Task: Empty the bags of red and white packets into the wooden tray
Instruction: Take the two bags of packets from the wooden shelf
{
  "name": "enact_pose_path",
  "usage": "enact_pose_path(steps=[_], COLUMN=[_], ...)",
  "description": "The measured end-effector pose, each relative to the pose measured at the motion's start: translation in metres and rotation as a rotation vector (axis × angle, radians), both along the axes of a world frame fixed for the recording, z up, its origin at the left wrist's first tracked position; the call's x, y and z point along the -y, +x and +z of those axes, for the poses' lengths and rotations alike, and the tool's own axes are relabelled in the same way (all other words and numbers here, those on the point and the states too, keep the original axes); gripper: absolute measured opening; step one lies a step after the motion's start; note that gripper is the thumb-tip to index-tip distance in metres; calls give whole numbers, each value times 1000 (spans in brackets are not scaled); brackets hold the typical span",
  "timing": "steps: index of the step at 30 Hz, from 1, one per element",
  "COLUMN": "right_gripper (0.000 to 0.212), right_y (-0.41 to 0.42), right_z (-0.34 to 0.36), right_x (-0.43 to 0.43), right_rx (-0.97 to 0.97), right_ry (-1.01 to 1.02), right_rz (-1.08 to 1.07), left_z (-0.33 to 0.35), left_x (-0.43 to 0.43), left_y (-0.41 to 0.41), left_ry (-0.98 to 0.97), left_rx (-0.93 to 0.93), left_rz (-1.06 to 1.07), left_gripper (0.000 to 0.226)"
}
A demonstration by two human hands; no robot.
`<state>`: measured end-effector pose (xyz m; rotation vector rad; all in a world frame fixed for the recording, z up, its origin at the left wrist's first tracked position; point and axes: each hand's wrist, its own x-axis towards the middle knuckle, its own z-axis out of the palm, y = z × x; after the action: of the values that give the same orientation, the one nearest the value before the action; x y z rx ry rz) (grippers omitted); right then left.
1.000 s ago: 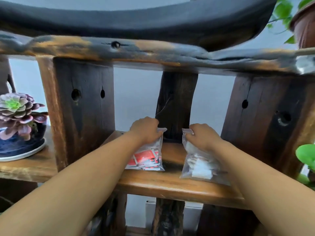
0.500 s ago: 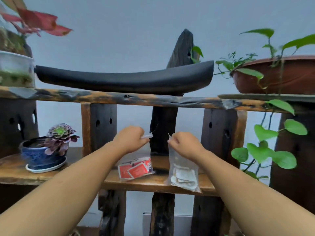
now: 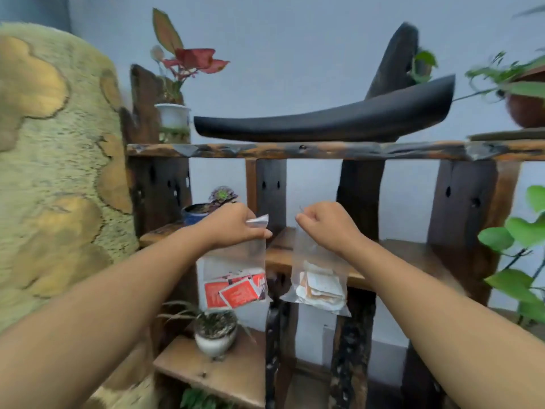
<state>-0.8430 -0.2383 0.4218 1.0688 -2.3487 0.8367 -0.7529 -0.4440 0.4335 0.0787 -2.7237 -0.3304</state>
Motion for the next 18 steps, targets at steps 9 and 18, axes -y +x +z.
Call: enact_pose_path(steps=[9,18], right_gripper=[48,49], right_y=[83,198], right_z=[-43,-69], right_x=[80,178], right_rx=[2,5], right_ry=[-31,93], right_rz=[373,746], left_z=[-55,-67], left_x=[38,78], left_y=[149,333], left_ry=[77,86], left_rx=[-1,60], left_rz=[356,734], left_gripper=[56,56])
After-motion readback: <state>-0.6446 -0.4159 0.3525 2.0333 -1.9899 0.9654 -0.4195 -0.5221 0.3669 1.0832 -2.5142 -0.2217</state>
